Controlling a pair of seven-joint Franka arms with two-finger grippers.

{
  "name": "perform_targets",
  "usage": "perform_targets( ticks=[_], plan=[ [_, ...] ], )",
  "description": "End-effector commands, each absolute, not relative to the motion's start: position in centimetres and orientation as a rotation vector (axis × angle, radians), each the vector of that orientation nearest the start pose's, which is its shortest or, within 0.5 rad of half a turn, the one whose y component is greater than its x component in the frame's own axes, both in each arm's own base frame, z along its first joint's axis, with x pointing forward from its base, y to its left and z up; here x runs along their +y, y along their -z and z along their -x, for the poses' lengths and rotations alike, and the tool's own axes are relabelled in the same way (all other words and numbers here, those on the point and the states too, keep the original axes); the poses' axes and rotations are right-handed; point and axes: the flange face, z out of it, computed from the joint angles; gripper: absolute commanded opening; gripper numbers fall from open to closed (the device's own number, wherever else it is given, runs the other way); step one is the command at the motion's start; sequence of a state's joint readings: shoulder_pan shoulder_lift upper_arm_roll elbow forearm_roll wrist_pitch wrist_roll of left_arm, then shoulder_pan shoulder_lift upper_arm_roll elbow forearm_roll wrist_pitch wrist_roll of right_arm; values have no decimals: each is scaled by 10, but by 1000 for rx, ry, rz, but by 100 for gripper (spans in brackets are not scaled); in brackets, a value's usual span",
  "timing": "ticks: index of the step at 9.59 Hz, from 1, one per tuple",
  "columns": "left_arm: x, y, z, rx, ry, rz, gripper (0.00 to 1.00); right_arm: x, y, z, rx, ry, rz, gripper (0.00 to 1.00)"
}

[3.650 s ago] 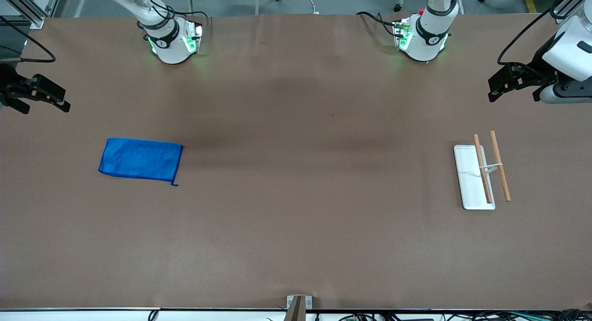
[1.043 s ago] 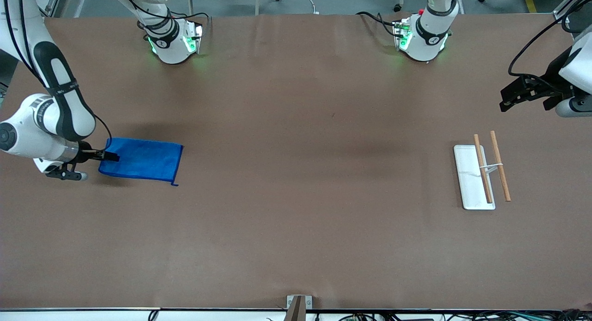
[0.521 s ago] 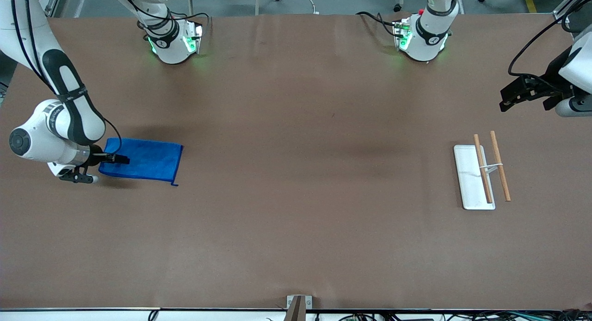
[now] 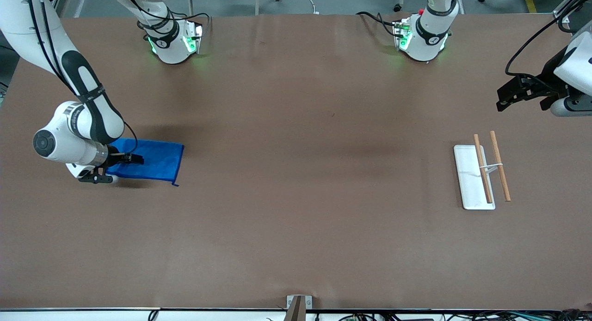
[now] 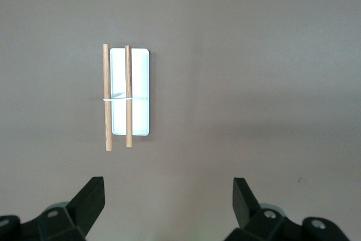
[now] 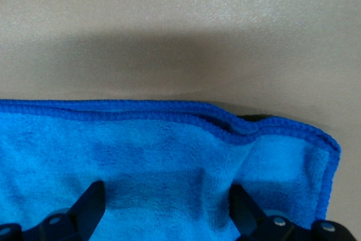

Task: Right arm passes towel to left arm to hang
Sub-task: 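Close the right gripper on the towel edge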

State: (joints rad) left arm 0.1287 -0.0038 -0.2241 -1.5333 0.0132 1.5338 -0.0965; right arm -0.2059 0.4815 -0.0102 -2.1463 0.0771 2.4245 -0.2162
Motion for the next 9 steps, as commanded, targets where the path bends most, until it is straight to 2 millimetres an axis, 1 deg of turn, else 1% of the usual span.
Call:
perform_targets(
  ticks=[1,2,3,4,5,6,7,8,9],
  plan=[
    [-51,-628,-551,19,-20,3128,100,-113,-147,-522,120,-311,3032,65],
    [-49,-630,-552,16,-15,3130,100,-113,-146,-521,115,-327,3028,19],
    [-48,-630,-552,12,-8,3130,100,-112,-146,-521,115,-327,3028,6],
    [-47,-629,-554,12,4,3130,100,-113,-147,-521,118,-325,3029,2],
    [-47,-628,-554,12,2,3130,100,-113,-147,-522,120,-322,3029,1],
    [-49,-622,-558,14,-12,3131,100,-113,-148,-522,122,-325,3028,0],
    [-48,-621,-558,14,-14,3130,100,-112,-152,-522,120,-359,3017,0],
    [-51,-621,-558,21,-17,3130,100,-111,-174,-529,113,-396,3000,0],
    [-53,-620,-558,26,-19,3130,100,-101,-197,-538,87,-457,2963,0]
  ],
)
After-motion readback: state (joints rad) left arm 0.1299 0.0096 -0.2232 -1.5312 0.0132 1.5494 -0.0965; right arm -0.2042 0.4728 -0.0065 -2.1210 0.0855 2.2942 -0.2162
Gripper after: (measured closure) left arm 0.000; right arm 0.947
